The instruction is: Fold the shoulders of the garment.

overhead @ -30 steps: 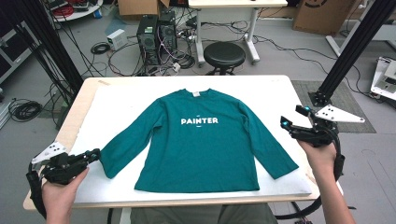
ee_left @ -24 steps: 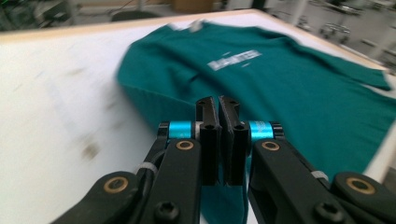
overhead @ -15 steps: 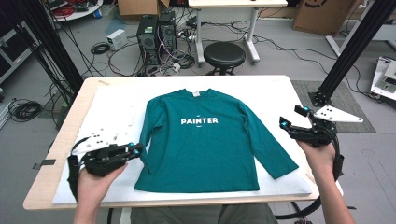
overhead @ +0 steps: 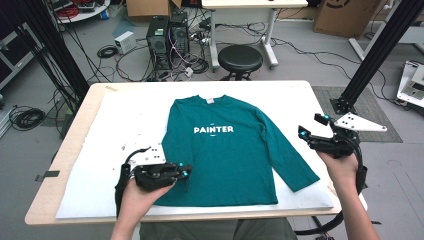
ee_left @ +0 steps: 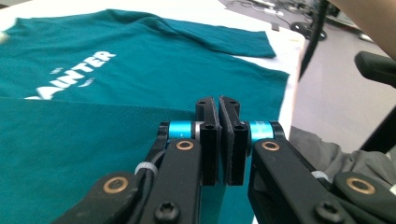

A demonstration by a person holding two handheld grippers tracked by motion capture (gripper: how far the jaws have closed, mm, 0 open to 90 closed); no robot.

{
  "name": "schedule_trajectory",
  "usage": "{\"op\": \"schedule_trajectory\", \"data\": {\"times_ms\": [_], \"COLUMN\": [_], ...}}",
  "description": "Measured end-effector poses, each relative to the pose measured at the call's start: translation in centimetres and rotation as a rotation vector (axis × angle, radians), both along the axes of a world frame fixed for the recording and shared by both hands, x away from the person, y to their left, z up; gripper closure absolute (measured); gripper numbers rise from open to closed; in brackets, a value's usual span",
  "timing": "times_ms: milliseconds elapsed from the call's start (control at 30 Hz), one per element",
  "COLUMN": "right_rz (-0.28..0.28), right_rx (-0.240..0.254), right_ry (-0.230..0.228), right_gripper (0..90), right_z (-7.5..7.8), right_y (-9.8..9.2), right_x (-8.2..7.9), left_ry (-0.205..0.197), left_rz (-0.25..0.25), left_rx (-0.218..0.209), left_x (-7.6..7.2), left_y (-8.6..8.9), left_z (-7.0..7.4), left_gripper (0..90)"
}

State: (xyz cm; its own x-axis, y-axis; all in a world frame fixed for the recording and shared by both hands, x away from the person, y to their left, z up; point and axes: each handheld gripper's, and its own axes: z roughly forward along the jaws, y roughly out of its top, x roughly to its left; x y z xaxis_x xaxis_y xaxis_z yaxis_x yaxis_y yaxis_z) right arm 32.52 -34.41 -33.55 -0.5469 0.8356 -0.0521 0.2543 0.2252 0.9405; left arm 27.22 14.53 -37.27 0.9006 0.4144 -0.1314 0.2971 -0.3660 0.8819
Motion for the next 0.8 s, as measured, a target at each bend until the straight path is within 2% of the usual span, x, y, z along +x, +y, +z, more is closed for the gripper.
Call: {"op": "schedule_trajectory", "data": {"times_ms": [33,133,367,467,500,567,633,800], "right_rz": [0.001,0.005,0.002,0.003,-0.003,-0.004,-0.004,0.001], "right_rx": [-0.004,-0.002,-0.004,-0.008,-0.007,-0.007,-0.013,-0.021], "right_ry": [0.0,0.0,0.002,-0.001,0.01,0.017,0.015,0.007], "right_gripper": [26.0,25.9,25.9,25.9,26.0,25.9,25.9,25.9], "right_z": [0.0,0.0,0.0,-0.1,-0.1,-0.2,-0.2,-0.4], "right_y": [0.0,0.1,0.0,0.0,0.0,0.1,0.1,0.2], "right_x": [0.0,0.0,-0.2,-0.2,-0.3,-0.3,-0.3,-0.2], "left_ry": [0.0,0.011,0.051,0.068,0.068,0.073,0.075,0.053], "left_rz": [0.0,-0.034,-0.061,-0.092,-0.098,-0.106,-0.106,-0.075], "left_rx": [0.0,0.015,0.038,0.071,0.098,0.106,0.091,0.089], "left_x": [0.0,0.1,0.9,1.2,1.3,1.4,1.5,1.7], "left_y": [0.0,-2.0,-4.0,-5.2,-6.0,-6.5,-6.8,-7.2], "left_z": [0.0,-0.5,-1.7,-2.2,-2.6,-3.0,-3.2,-3.5], "left_gripper": [86.9,86.9,86.8,86.8,86.5,85.6,83.2,64.6]}}
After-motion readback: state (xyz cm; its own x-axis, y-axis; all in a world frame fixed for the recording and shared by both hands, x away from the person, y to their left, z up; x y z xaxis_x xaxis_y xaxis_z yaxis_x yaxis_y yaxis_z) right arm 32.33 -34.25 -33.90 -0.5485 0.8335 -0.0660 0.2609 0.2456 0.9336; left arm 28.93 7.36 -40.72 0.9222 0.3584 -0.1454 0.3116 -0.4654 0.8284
